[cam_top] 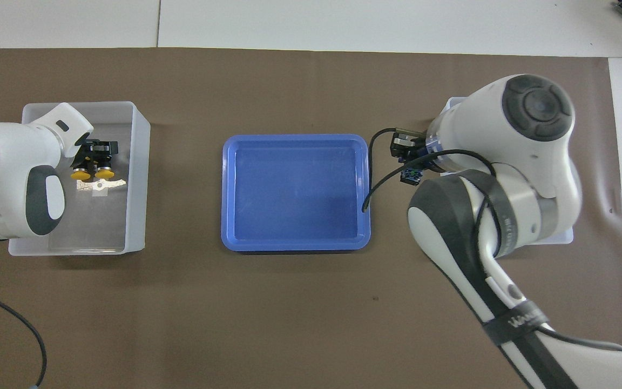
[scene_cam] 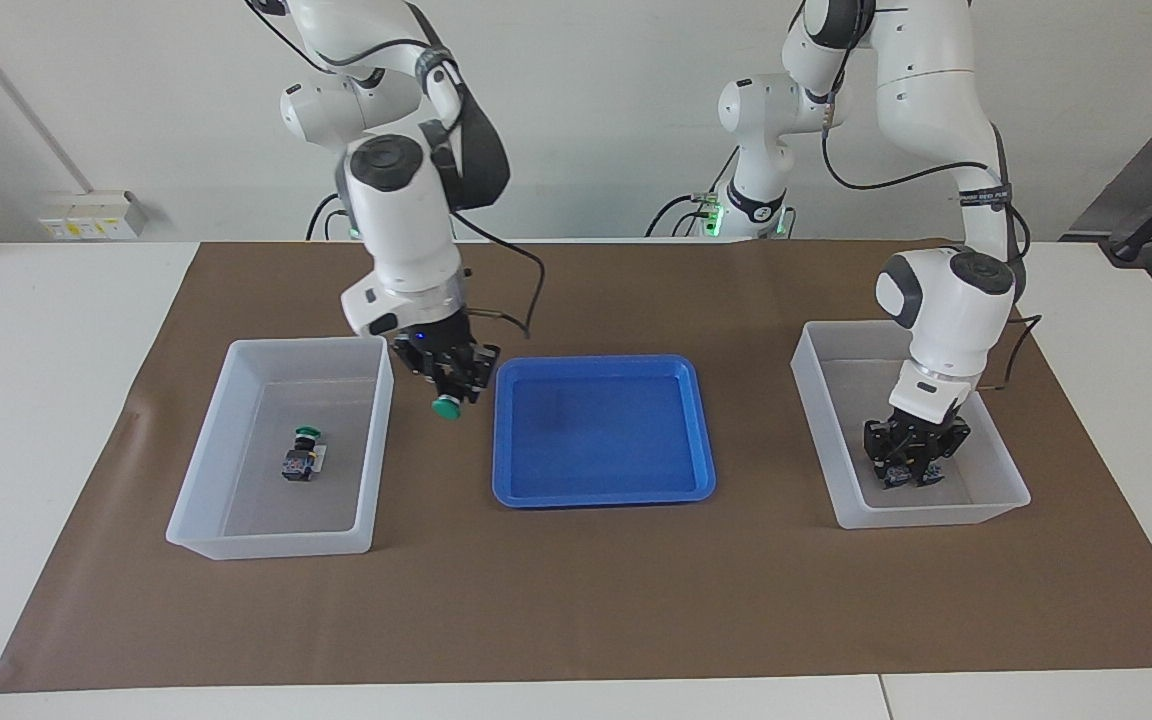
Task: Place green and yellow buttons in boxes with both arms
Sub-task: 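Lower both buttons into the boxes and open both grippers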
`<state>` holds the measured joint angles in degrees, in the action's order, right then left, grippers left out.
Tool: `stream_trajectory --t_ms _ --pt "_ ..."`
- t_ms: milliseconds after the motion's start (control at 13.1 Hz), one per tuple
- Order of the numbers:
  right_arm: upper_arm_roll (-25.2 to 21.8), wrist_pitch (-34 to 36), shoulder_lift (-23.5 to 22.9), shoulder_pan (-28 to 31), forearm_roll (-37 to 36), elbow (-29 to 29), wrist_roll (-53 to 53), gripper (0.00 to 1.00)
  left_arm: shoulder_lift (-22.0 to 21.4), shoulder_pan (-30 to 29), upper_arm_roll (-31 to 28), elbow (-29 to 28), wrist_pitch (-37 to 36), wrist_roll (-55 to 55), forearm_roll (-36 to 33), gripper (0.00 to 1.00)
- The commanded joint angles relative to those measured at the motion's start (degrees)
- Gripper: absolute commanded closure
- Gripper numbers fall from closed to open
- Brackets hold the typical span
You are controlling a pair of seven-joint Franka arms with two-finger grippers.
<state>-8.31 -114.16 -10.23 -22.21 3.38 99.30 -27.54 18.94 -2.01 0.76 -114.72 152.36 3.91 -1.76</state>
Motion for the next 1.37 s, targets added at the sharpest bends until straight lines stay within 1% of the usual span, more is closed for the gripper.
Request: stream_trajectory --t_ms 0,152,229,381,457,533,610,762,838,914,990,1067,1143,1295 --pt "1.0 3.2 2.0 8.2 0.0 3.4 16.4 1.0 -1.1 -0.9 0.5 -0.3 0.9 1.0 -0.5 0.0" --pt "0.9 1.0 4.3 11.3 0.1 10.0 22.1 1.0 -2.6 -0.9 0.4 -0.2 0.0 0.8 -0.4 0.0" --pt "0.9 -2.4 4.9 12.4 0.1 13.9 23.5 1.0 -3.8 -0.9 0.5 -0.2 -1.5 0.8 -0.5 0.0" --pt "1.0 -10.3 4.5 14.1 0.1 19.7 24.6 1.0 -7.6 -0.2 0.5 0.2 -7.5 0.8 -0.5 0.0" --pt "1.0 -11.9 4.3 14.4 0.1 20.7 24.8 1.0 -9.3 0.1 0.6 1.7 -11.2 0.8 -0.5 0.0" --pt "1.0 -12.0 4.0 14.4 0.1 20.8 24.7 1.0 -10.2 0.5 1.0 4.5 -17.4 0.8 -0.5 0.0" --pt "1.0 -12.2 3.7 14.4 0.2 20.9 24.6 1.0 -10.9 1.9 1.1 8.0 -24.2 0.7 -0.6 0.0" --pt "1.0 -12.7 2.9 14.5 0.2 20.9 24.4 1.0 -11.5 3.6 1.2 15.0 -33.8 0.4 -0.6 0.0" --pt "1.0 -13.4 2.9 14.5 0.3 21.1 24.3 0.86 -11.7 4.5 1.6 17.8 -38.1 0.3 -0.6 0.0" --pt "1.0 -13.5 2.9 14.5 0.2 21.4 24.3 0.68 -12.2 4.8 1.6 20.3 -41.9 0.4 -0.6 0.0" --pt "1.0 -13.5 2.9 14.5 0.2 21.4 24.4 0.45 -12.8 5.1 1.7 21.6 -45.1 0.4 -0.7 0.0" --pt "1.0 -13.5 2.9 14.5 0.2 21.4 24.4 0.2 -15.1 5.1 1.8 21.3 -47.3 0.5 -0.7 0.0" --pt "1.0 -13.5 2.9 14.5 0.2 21.4 24.4 0.0 -17.7 5.1 2.0 20.4 -49.9 0.8 -0.7 0.0" --pt "1.0 -13.5 2.9 14.4 0.2 21.2 24.3 0.0 -20.9 5.1 2.1 19.1 -55.8 0.4 -0.6 0.0"
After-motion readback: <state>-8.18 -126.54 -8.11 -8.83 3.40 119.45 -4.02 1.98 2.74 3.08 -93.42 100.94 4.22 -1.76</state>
